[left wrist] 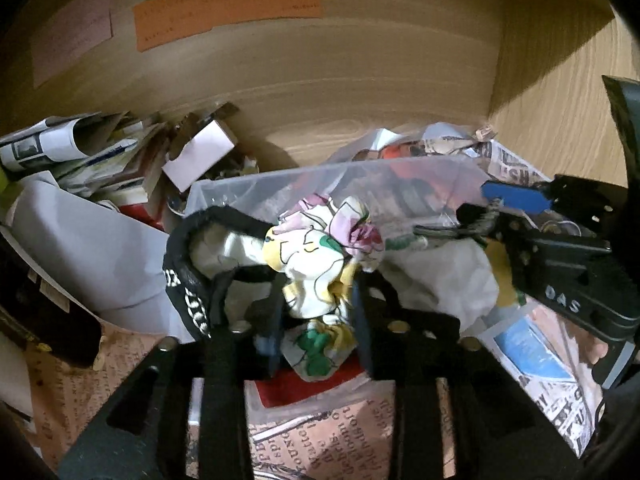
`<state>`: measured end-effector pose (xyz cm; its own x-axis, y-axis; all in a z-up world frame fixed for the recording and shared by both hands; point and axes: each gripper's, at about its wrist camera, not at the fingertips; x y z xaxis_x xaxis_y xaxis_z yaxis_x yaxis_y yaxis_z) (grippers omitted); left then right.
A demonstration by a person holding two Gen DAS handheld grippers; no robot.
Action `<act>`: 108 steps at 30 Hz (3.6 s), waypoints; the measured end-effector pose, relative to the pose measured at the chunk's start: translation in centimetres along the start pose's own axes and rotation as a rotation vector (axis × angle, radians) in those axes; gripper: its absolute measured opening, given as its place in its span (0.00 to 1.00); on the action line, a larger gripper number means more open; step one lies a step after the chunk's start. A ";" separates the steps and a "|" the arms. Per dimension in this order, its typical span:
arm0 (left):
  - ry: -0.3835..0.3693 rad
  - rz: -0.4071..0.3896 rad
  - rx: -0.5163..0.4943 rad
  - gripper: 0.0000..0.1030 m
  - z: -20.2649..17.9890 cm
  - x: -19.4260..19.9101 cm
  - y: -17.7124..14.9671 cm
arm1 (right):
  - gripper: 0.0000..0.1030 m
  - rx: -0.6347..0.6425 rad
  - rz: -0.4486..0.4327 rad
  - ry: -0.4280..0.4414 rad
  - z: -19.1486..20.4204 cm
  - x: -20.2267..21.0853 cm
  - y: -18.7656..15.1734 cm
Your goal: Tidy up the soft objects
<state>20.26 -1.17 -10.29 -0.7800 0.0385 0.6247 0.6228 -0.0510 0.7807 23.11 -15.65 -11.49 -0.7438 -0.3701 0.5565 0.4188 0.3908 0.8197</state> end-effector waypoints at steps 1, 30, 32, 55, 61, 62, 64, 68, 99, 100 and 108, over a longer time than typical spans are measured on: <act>-0.002 -0.001 0.000 0.45 0.1 0.1 -0.1 | 0.46 0.009 -0.005 -0.006 0.0 0.3 -0.2; 0.016 -0.485 0.079 0.89 0.5 18.1 1.0 | 0.87 -0.107 -0.461 0.130 0.1 16.5 2.0; 0.028 -0.515 0.075 0.96 0.3 19.0 0.8 | 0.93 -0.091 -0.491 0.122 0.2 17.1 1.7; 0.040 -0.556 0.067 1.00 -0.6 20.8 0.3 | 1.00 -0.116 -0.555 0.113 0.6 19.6 0.7; 0.038 -0.555 0.067 1.00 -0.5 20.8 0.3 | 1.00 -0.118 -0.547 0.118 0.6 19.4 0.8; 0.037 -0.554 0.067 1.00 -0.4 20.8 0.3 | 1.00 -0.119 -0.548 0.119 0.5 19.4 0.8; 0.038 -0.552 0.067 1.00 -0.4 20.6 0.3 | 1.00 -0.120 -0.549 0.117 0.5 19.4 0.8; 0.038 -0.547 0.067 1.00 -0.4 20.4 0.2 | 1.00 -0.118 -0.547 0.119 0.5 19.3 0.8; 0.009 -0.530 0.064 1.00 -0.8 20.1 0.2 | 1.00 -0.118 -0.547 0.118 0.3 19.2 0.8; 0.009 -0.529 0.062 1.00 -0.9 20.1 0.2 | 1.00 -0.117 -0.547 0.118 0.3 19.2 0.8; 0.001 -0.525 0.059 1.00 -0.8 20.0 0.0 | 1.00 -0.114 -0.544 0.120 0.4 19.0 0.8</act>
<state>4.63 -1.16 2.20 -0.9879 0.0431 0.1491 0.1504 0.0309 0.9881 9.09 -22.03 -0.29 -0.8066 -0.5885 0.0557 0.0500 0.0259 0.9984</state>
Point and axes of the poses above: each gripper's, at about its wrist camera, not at the fingertips, and x roughly against the way its jaws point, z to its left, y to its top, and after that the axes turned 5 degrees about -z, right-handed
